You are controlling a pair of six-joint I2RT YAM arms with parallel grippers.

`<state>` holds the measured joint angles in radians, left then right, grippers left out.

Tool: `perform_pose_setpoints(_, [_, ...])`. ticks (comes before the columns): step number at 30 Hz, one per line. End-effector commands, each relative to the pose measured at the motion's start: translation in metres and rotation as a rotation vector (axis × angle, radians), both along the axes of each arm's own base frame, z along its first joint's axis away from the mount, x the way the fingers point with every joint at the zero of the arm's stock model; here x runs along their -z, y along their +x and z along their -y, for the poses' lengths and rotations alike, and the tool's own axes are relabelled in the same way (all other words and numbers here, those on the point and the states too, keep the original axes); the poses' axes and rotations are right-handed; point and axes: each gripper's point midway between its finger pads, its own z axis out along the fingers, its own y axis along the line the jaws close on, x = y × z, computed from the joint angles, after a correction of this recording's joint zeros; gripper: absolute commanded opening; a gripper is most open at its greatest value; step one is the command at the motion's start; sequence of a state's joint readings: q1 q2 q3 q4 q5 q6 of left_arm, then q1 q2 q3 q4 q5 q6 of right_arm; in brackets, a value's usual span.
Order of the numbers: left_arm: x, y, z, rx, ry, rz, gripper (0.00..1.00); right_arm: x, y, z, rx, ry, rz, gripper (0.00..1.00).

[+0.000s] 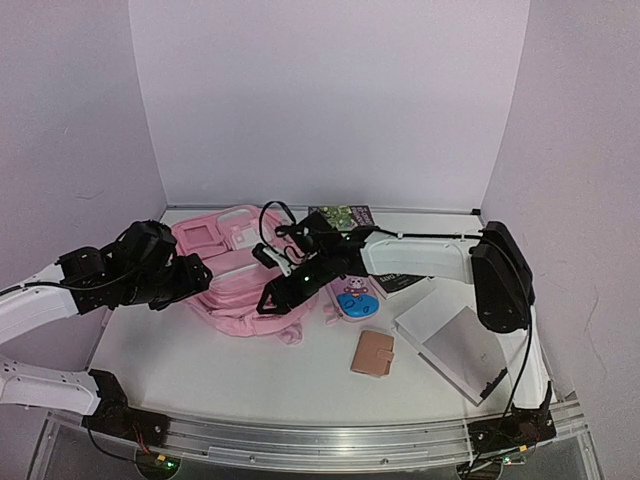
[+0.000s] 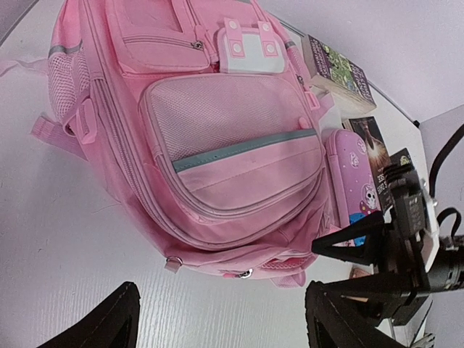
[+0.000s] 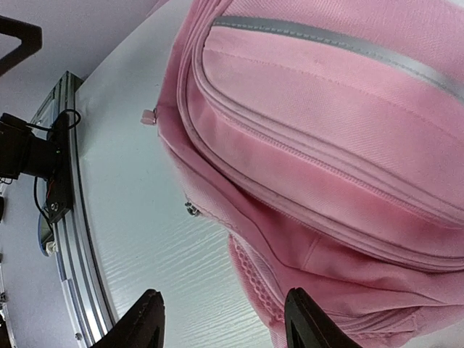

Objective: Pack the student bag
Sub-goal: Unzip the student bag at the center of the board.

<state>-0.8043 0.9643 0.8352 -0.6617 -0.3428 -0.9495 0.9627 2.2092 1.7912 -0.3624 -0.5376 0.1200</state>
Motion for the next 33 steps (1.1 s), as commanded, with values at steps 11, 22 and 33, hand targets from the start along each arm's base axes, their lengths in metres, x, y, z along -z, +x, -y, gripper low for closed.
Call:
perform_pose_setpoints(11, [0.005,0.003,-0.017,-0.137,-0.043,-0.005,0.78,0.015,-0.002,-0.041,0.284,-0.041,0.183,0.63])
perform_pose_setpoints(22, [0.001,0.009,-0.017,-0.152,-0.021,-0.008,0.78,0.04,0.022,-0.046,0.494,-0.107,0.272,0.57])
perform_pose_setpoints(33, [0.009,0.009,-0.021,-0.175,-0.009,-0.031,0.78,0.064,0.031,-0.035,0.567,-0.199,0.374,0.47])
